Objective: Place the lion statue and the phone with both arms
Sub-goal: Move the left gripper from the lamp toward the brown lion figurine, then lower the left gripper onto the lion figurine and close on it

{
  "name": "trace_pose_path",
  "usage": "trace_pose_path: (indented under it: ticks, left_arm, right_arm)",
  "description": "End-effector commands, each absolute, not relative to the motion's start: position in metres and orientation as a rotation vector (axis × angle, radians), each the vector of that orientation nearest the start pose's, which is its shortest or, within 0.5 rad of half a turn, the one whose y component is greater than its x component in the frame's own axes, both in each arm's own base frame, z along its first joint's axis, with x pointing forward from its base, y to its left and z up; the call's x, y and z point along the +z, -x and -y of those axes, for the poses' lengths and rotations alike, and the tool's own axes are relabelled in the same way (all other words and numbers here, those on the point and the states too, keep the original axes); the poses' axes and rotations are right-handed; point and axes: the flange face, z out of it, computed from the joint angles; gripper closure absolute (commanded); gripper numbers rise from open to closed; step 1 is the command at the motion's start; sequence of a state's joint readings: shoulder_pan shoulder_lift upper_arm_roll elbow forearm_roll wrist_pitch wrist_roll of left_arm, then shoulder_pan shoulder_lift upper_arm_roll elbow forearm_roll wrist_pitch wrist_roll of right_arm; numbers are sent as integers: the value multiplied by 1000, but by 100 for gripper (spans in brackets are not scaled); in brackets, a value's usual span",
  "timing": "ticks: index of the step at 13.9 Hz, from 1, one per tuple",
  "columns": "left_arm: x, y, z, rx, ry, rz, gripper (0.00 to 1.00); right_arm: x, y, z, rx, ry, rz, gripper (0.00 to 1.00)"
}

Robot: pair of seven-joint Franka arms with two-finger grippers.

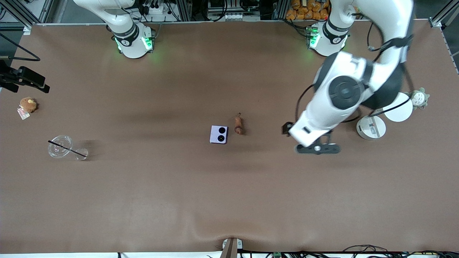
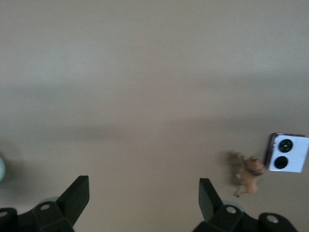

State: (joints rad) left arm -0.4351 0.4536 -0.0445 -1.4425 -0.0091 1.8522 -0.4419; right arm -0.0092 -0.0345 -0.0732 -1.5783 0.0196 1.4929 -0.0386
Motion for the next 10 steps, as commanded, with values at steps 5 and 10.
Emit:
trace_pose_path:
  ticks: [5, 10]
  left_arm:
    - [323, -581, 433, 48, 3194, -25, 0]
    - [271, -558, 468, 153, 3267, 46, 0]
  right_arm:
    - [640, -529, 41, 61, 3125, -78, 0]
    - [639, -530, 41, 64, 3125, -78, 0]
